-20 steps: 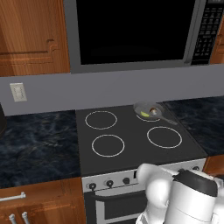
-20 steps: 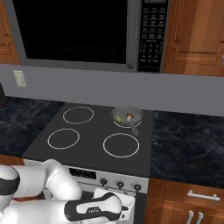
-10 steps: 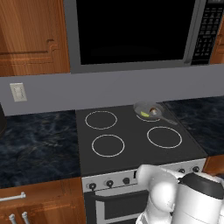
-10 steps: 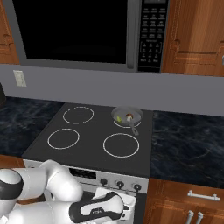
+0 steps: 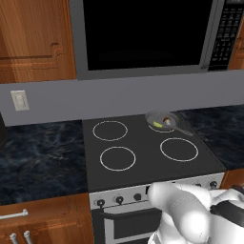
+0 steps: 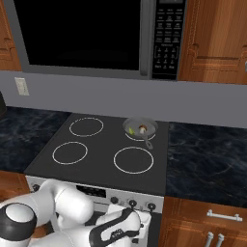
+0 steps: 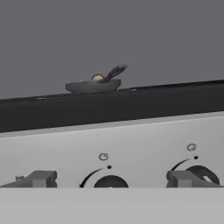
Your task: Put the mushroom and lemon wedge in the pan. Then turn on the rear right burner and set the heat to medium.
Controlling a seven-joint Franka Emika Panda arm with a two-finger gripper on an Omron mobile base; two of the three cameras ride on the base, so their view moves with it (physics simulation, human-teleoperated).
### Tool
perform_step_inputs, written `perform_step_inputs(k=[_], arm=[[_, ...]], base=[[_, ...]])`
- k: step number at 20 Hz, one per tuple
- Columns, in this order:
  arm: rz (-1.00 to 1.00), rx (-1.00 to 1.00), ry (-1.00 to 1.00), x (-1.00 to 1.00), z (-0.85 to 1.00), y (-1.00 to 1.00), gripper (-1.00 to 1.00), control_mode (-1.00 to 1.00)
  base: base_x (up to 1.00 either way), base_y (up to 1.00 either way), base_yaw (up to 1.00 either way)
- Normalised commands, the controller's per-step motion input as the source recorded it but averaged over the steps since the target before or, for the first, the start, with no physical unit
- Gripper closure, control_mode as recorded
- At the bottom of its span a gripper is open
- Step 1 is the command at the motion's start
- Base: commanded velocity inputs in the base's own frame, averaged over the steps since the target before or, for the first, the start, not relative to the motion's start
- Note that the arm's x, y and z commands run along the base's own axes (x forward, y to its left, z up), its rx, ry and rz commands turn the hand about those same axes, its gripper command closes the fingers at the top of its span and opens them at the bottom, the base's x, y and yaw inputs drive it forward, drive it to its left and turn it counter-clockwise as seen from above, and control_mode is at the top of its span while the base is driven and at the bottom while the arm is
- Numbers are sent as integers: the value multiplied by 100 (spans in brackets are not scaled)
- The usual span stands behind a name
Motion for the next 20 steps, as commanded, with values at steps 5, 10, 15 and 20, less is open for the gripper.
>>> perform_step_inputs(k=[5, 10, 15, 20], arm=[[0, 0, 0, 0, -19, 0, -100, -100], [0, 0, 0, 2, -14, 0, -100, -100], [0, 0, 0, 11, -2, 0, -100, -100], [0, 0, 0, 23, 0, 0, -100, -100]], base=[[0, 0, 0], [0, 0, 0], [0, 0, 0], [0, 0, 0]])
